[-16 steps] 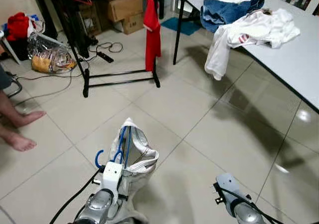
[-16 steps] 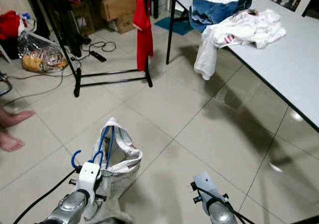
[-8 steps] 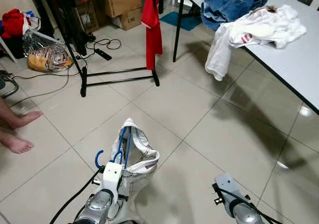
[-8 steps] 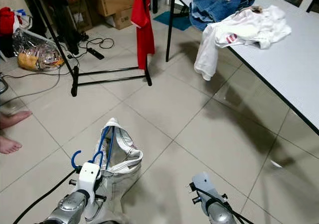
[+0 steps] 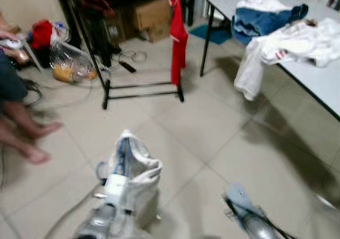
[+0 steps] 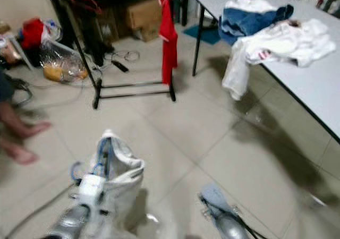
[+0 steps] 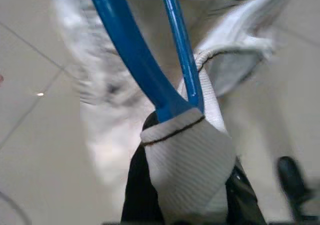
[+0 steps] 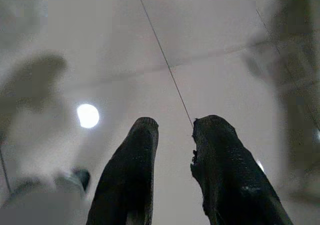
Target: Hang hanger
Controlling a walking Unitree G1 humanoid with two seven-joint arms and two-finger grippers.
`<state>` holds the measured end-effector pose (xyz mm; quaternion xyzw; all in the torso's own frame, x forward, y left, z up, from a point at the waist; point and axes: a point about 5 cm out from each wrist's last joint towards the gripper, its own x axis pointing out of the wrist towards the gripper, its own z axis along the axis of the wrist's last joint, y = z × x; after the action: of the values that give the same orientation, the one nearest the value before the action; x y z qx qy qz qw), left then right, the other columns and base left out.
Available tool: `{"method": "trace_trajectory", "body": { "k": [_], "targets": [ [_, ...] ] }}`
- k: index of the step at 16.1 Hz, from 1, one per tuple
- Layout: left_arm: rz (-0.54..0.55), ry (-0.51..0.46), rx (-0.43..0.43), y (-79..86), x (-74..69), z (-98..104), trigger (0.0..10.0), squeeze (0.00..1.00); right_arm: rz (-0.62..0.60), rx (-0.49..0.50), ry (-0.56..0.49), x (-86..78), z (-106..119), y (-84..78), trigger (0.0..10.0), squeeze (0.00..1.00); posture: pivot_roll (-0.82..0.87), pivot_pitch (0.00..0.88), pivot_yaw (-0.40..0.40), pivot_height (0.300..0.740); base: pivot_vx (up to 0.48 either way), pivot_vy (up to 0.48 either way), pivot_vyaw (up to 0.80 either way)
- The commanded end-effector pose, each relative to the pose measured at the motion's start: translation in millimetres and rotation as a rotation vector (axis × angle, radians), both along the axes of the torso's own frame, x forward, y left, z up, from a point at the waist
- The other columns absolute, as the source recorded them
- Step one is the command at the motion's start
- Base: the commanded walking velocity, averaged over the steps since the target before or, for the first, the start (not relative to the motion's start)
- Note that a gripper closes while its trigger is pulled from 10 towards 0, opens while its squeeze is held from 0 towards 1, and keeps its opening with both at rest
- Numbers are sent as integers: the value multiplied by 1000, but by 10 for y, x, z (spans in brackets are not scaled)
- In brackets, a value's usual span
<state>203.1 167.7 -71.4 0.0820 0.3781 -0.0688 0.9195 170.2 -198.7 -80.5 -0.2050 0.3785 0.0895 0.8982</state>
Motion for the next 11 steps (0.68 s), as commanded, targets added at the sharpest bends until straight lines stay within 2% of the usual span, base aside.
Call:
{"method": "trace_trajectory", "body": {
  "k": [1,11],
  "targets": [
    [-1,-32,25,84,64,49,10000,0,1,16,-32,102,42,53,10000,0,-7,0,23,740,386,0,0],
    [-4,-32,29,96,63,50,10000,0,12,22,-46,129,56,79,10000,0,-5,0,27,740,381,0,0]
  ]
}}
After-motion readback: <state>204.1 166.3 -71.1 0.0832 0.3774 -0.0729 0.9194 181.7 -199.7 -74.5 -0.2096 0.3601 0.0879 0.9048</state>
